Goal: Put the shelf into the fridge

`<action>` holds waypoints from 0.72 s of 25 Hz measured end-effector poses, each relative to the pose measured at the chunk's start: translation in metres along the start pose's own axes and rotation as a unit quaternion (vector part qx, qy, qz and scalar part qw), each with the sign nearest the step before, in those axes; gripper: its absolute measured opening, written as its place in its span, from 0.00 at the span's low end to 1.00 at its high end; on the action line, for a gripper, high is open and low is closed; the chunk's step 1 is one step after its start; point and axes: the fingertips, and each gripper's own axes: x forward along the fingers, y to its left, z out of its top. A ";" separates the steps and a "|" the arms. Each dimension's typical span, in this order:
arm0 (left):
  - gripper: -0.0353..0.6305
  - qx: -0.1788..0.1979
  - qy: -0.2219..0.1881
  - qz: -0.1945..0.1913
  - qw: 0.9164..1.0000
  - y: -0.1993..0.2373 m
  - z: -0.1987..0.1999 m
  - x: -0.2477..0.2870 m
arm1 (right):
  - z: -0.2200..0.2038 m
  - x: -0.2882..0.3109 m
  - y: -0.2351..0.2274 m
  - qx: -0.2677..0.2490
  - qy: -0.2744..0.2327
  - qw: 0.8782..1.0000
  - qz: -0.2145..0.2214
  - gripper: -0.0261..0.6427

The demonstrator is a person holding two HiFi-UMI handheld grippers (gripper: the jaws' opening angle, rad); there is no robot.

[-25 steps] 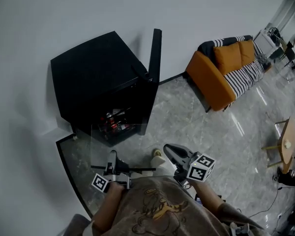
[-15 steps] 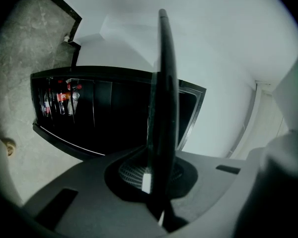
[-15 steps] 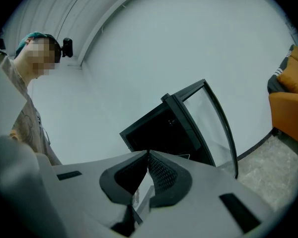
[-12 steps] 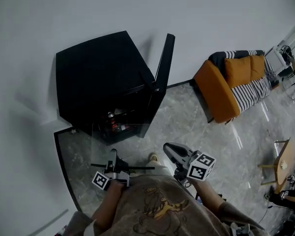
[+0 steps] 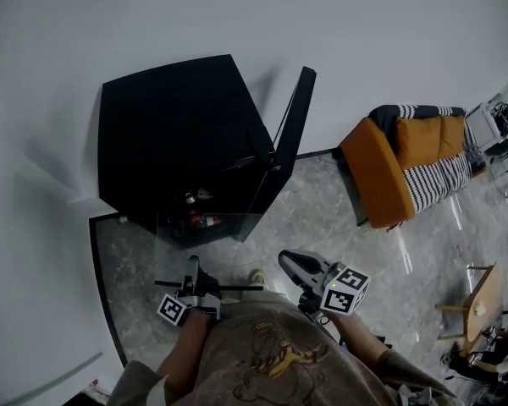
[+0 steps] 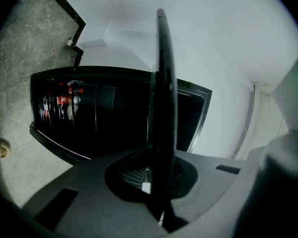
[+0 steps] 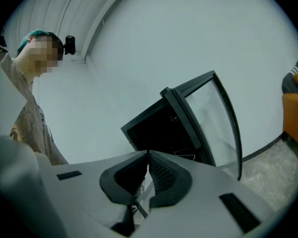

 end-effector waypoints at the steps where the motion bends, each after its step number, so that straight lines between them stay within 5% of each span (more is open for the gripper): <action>1: 0.08 0.002 -0.003 -0.001 1.000 0.003 0.000 0.001 | 0.000 0.000 -0.002 -0.001 0.004 1.000 0.002 0.07; 18: 0.08 0.007 -0.071 0.003 0.997 0.046 0.007 0.007 | 0.002 0.003 -0.022 -0.013 0.049 0.998 0.030 0.07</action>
